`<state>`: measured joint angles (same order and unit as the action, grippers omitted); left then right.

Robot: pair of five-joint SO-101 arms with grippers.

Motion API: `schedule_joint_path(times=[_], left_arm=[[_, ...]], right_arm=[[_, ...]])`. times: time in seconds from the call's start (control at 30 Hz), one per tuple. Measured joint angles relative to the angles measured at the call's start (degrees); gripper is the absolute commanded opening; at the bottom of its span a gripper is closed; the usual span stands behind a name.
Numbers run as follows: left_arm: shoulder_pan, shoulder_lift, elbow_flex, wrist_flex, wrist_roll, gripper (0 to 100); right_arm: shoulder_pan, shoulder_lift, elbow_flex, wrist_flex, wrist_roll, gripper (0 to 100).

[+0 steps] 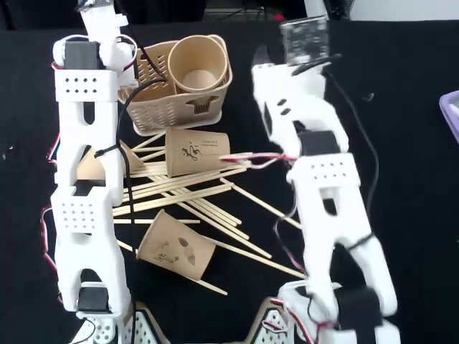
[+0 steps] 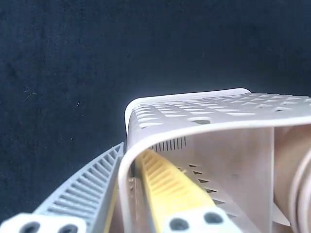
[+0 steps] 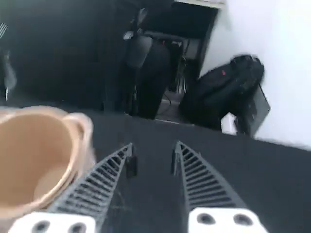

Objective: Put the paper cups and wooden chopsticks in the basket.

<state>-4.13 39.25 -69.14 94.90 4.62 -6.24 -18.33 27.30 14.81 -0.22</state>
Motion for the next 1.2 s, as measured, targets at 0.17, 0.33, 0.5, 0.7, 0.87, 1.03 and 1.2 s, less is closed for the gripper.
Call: schedule_joint_path(times=[0.17, 0.33, 0.5, 0.7, 0.87, 1.03, 1.2], left_arm=[[0.0, 0.0, 0.0, 0.0, 0.0, 3], [0.0, 0.0, 0.0, 0.0, 0.0, 3], [0.4, 0.0, 0.0, 0.0, 0.0, 3], [2.5, 0.0, 0.0, 0.0, -2.9, 3], [3.5, 0.0, 0.0, -0.5, -4.5, 3], [3.6, 2.1, -0.1, -1.7, -4.8, 3], [3.6, 3.4, -0.2, -1.8, -4.9, 3]], right_arm=[[0.2, 5.9, -8.1, 1.8, -8.9, 13.9], [-0.9, 9.0, -20.5, 12.0, -9.6, 14.2], [-1.6, 13.3, -28.2, 22.4, -9.6, 14.2], [-3.6, 17.6, -28.9, 23.7, -9.8, 14.2], [-3.9, 17.8, -28.9, 23.6, -9.9, 14.2], [-6.1, 17.8, -28.9, 23.6, -9.9, 14.2], [-6.7, 17.8, -28.5, 23.4, -9.9, 14.1]])
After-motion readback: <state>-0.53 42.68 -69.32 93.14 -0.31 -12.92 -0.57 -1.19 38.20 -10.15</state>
